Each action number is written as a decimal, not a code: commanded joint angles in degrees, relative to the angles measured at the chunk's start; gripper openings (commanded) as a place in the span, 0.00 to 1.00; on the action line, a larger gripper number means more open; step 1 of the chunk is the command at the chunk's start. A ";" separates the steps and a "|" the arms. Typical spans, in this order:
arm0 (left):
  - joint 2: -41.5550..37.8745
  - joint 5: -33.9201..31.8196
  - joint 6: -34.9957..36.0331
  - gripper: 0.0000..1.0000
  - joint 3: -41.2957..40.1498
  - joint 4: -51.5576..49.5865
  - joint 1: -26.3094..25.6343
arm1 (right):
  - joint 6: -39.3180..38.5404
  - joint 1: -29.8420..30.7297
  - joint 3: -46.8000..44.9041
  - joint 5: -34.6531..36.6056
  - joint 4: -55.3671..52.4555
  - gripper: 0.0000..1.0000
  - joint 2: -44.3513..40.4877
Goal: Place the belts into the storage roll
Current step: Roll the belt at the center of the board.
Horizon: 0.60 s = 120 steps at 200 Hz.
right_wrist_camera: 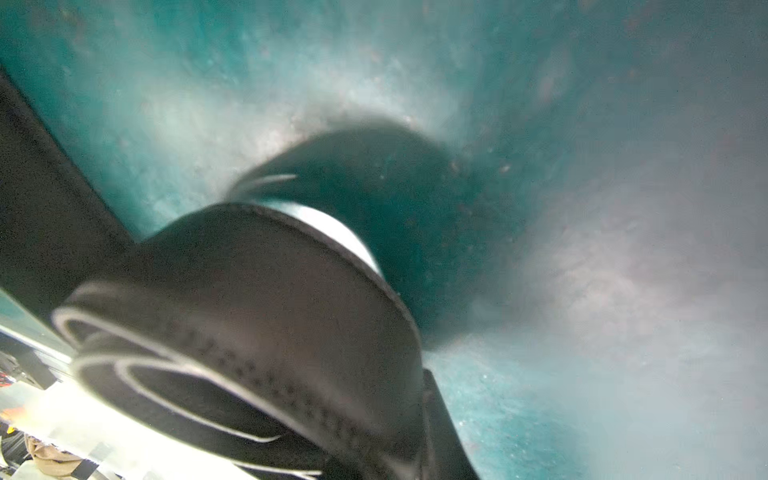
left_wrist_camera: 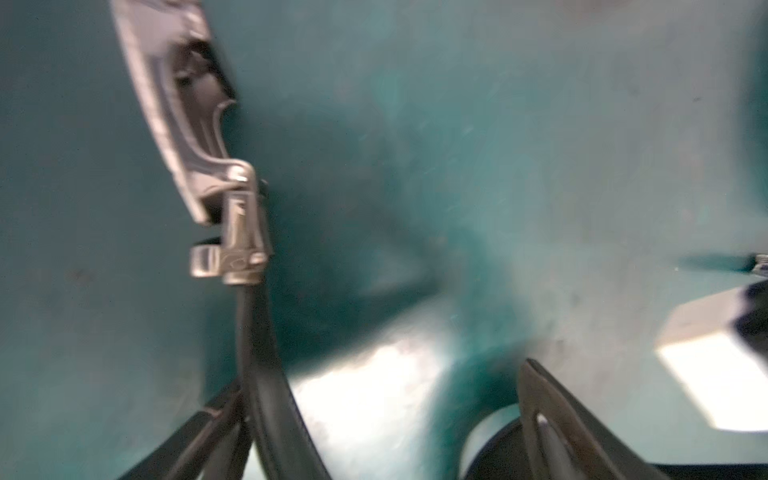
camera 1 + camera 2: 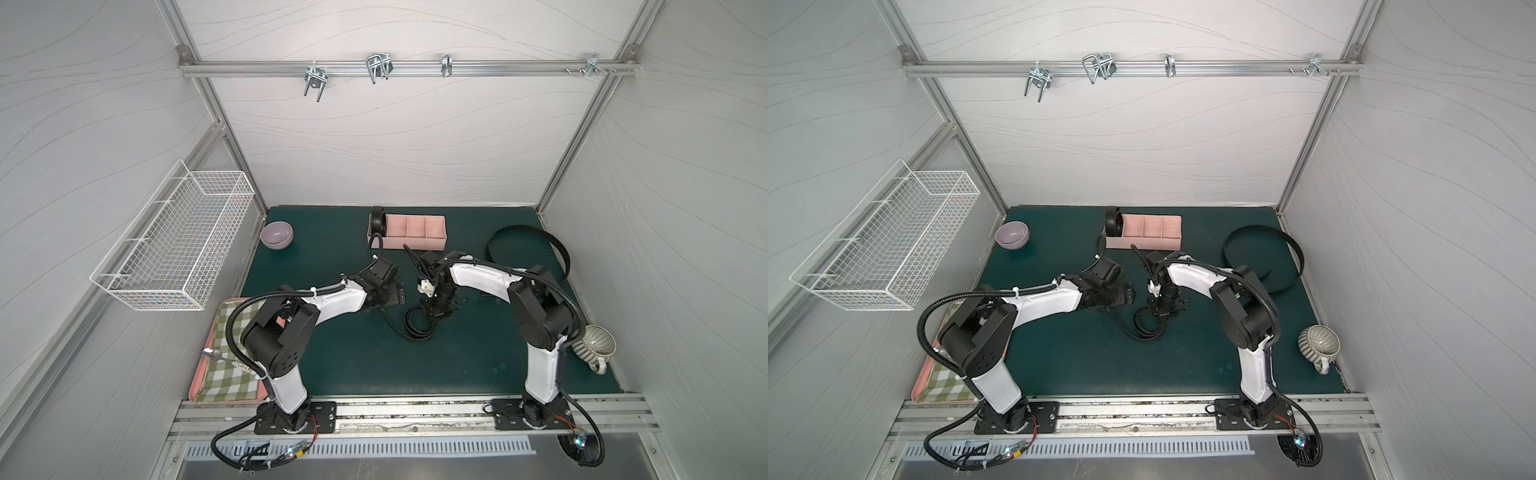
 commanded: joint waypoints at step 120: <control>-13.26 1.51 -1.02 0.99 -8.00 -2.13 1.95 | 0.35 -1.14 -1.24 -3.57 -0.47 0.07 3.49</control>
